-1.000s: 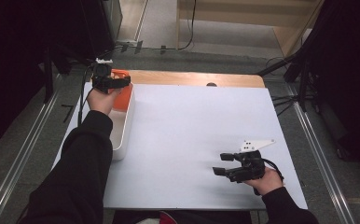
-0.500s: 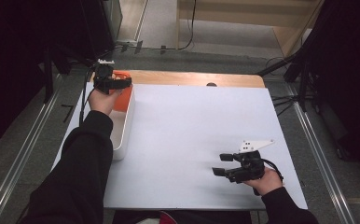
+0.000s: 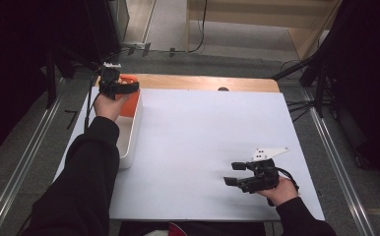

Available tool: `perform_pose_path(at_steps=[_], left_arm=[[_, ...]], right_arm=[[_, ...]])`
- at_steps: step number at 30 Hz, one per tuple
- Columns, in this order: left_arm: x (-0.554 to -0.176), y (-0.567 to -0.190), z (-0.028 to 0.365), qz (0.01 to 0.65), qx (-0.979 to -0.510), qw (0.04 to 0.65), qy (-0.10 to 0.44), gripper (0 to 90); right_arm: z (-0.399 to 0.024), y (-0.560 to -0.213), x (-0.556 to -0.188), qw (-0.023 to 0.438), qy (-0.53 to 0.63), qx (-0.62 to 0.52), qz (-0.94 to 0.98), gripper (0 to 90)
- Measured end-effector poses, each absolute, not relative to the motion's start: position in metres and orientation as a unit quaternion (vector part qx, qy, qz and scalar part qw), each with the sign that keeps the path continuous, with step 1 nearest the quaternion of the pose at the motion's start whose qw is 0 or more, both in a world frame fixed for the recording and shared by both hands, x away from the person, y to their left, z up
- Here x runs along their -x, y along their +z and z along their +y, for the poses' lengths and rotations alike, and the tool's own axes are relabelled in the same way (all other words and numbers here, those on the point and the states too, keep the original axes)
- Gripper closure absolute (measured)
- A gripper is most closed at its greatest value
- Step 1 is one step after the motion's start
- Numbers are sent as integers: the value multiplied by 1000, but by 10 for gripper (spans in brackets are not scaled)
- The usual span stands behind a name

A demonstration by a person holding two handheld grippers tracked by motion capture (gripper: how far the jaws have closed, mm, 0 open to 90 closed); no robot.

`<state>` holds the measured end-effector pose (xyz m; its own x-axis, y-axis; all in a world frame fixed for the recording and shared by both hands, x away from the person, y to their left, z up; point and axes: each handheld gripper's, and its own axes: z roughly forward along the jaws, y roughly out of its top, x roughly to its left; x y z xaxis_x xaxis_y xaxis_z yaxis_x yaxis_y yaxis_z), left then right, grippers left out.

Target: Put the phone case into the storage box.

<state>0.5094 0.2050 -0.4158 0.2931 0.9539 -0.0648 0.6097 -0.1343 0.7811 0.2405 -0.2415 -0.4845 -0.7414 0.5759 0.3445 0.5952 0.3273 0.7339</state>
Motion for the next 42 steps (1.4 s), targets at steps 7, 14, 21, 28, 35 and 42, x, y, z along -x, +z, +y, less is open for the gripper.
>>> perform_pose_path(at_steps=[7,14,21,28,35,42], left_arm=[[-510,-415,207,552,-711,366,237,96],[-508,-412,208,550,-710,373,232,94],[-504,-404,213,555,-707,379,220,94],[-496,-393,215,556,-706,387,207,95],[-485,-379,215,540,-711,406,194,95],[-476,-369,220,534,-715,414,180,97]], right_arm=[[-241,-485,-240,11,-454,358,-816,280],[-241,-485,-240,13,-453,359,-816,280],[-242,-485,-240,12,-452,359,-816,280],[-242,-485,-241,13,-453,360,-816,280],[-242,-485,-241,12,-452,360,-816,280],[-243,-484,-240,12,-453,363,-814,280]])
